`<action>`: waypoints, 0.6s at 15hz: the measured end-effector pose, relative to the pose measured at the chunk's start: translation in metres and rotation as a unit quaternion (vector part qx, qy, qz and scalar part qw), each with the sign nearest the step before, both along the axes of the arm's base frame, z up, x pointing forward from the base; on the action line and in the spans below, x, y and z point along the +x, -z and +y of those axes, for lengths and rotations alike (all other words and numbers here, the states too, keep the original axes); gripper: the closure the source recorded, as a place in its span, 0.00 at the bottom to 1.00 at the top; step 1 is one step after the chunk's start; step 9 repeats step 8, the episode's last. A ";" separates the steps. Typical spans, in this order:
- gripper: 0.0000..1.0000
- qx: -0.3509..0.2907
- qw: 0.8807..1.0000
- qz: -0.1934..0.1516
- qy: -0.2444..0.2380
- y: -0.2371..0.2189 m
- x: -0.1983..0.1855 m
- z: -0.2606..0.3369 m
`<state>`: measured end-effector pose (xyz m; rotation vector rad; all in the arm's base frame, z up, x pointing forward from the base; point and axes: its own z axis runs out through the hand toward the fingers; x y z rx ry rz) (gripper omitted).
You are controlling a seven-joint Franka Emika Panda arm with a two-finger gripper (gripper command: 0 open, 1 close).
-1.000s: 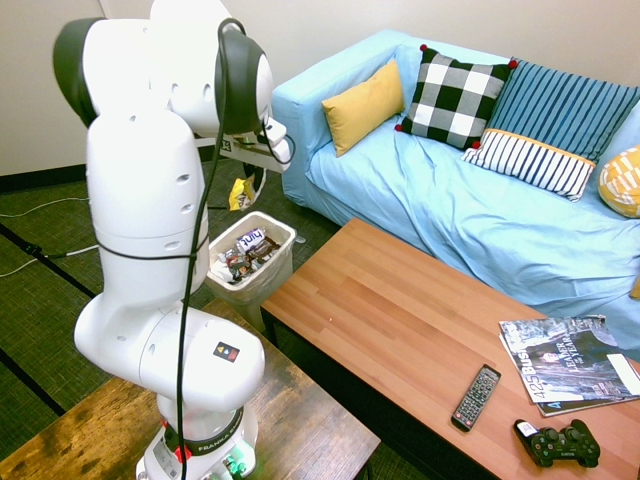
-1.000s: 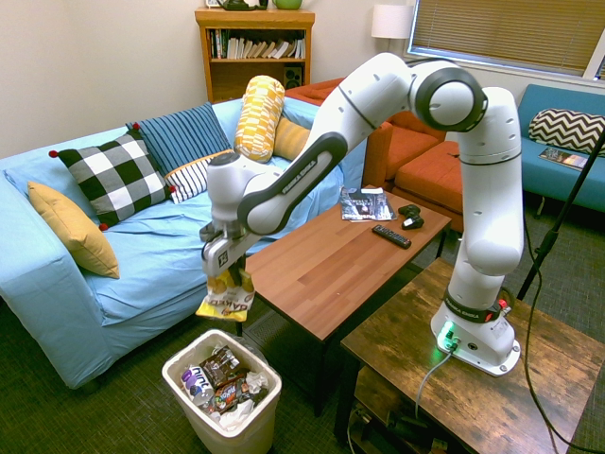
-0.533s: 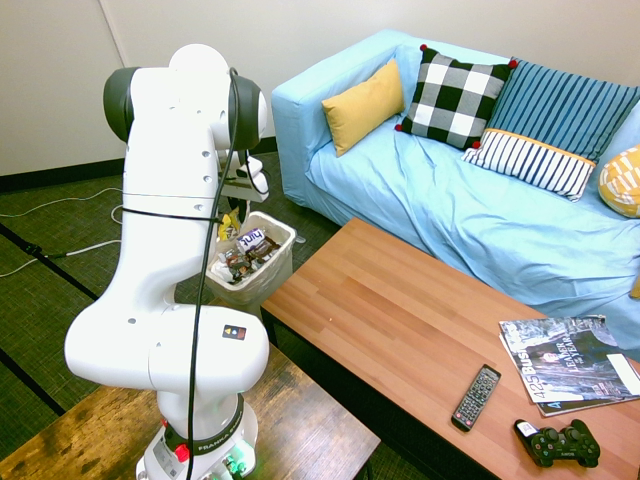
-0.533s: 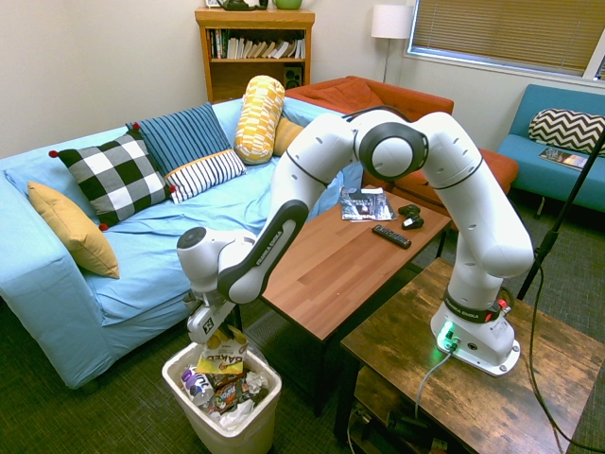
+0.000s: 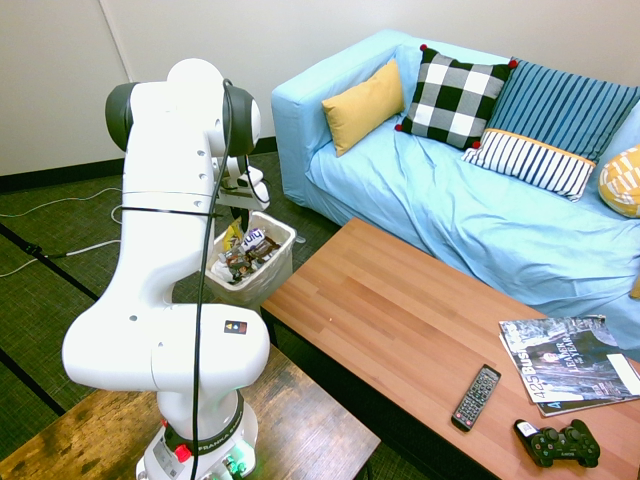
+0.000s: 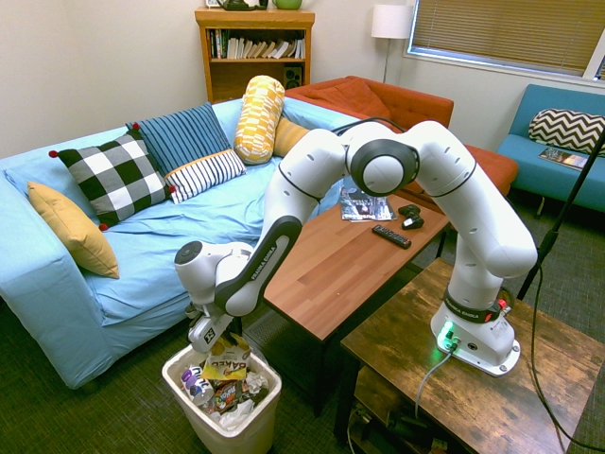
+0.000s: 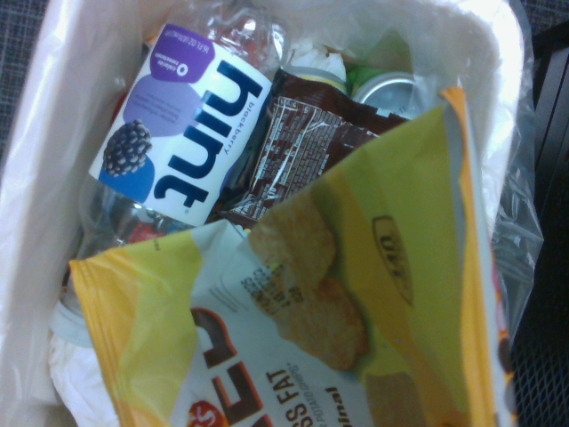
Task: Throw the chip bag in the trash bin
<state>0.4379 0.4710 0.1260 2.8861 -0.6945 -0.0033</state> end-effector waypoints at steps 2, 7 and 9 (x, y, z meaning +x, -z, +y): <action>0.00 0.000 1.000 0.001 0.000 0.000 -0.001 0.000; 0.00 0.003 1.000 -0.002 0.005 -0.007 0.002 -0.001; 0.00 0.004 1.000 -0.003 0.006 -0.009 0.002 -0.002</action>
